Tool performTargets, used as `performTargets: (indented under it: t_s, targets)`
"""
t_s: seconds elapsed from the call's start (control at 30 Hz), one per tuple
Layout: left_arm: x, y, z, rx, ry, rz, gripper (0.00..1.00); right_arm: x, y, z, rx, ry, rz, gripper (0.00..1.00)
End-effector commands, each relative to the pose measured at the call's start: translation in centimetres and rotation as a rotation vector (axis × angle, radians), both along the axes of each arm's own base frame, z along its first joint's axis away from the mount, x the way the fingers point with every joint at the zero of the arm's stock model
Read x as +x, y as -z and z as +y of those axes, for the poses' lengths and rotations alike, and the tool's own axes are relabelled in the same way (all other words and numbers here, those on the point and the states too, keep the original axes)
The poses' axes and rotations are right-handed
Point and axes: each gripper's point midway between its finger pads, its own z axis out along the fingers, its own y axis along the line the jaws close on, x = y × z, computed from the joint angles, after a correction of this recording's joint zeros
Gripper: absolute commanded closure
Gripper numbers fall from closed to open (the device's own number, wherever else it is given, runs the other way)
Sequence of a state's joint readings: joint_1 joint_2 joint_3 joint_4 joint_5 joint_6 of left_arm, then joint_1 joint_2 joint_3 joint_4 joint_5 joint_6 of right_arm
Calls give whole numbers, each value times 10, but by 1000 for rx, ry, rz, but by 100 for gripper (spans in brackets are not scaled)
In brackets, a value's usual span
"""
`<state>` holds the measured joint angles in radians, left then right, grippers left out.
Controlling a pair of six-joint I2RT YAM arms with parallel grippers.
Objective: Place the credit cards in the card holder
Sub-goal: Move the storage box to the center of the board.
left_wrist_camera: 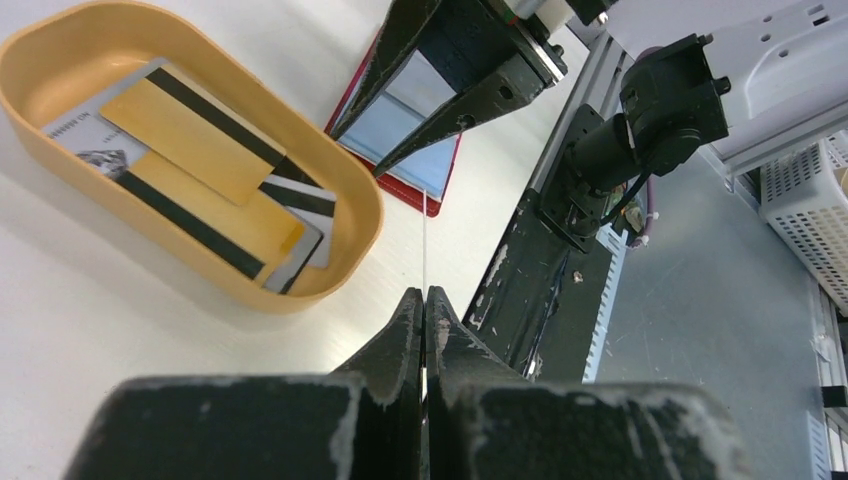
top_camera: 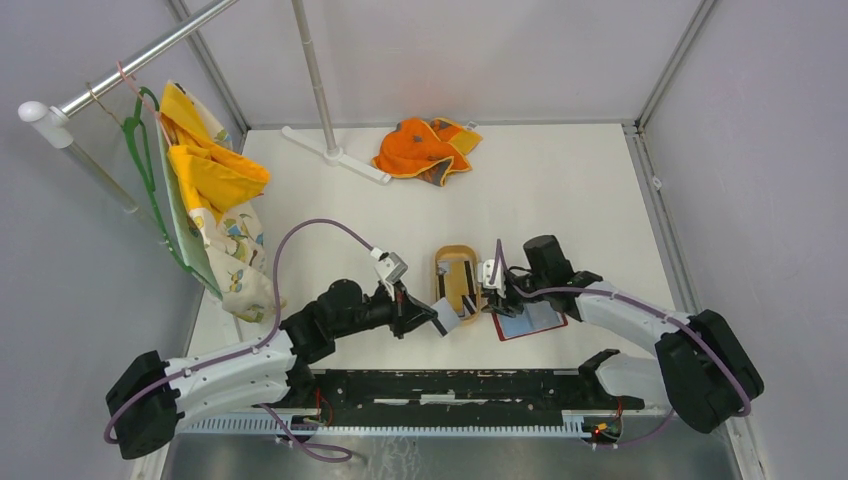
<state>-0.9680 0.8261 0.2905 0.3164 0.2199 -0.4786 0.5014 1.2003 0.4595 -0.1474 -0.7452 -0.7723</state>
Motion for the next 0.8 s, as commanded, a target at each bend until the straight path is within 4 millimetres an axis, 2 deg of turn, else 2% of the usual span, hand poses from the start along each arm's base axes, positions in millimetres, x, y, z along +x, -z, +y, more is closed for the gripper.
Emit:
performTargets:
  t_s: [0.0,0.13,0.27,0.4,0.57,0.67,0.77]
  targets:
    - [-4,-10,0,-64,10,-6,98,21,-26,38,126,127,16,59]
    - [-5,-12,0,-80,11,-4,98,17,-23,63,122,159,78,56]
    - [-7,-17,0,-104,17,-10,98,13,-22,70,128,157,121,54]
    - [-8,-21,0,-124,23,-11,98,24,-34,61,99,133,46,52]
    - [-18,-23,-3,-120,87,-18,98,33,-66,36,33,3,-104,43]
    - [-23,-22,-6,-90,142,-55,98,18,-81,27,75,-80,-148,35]
    - [-20,-20,-11,-30,183,-102,98,-4,-88,26,140,-159,-156,20]
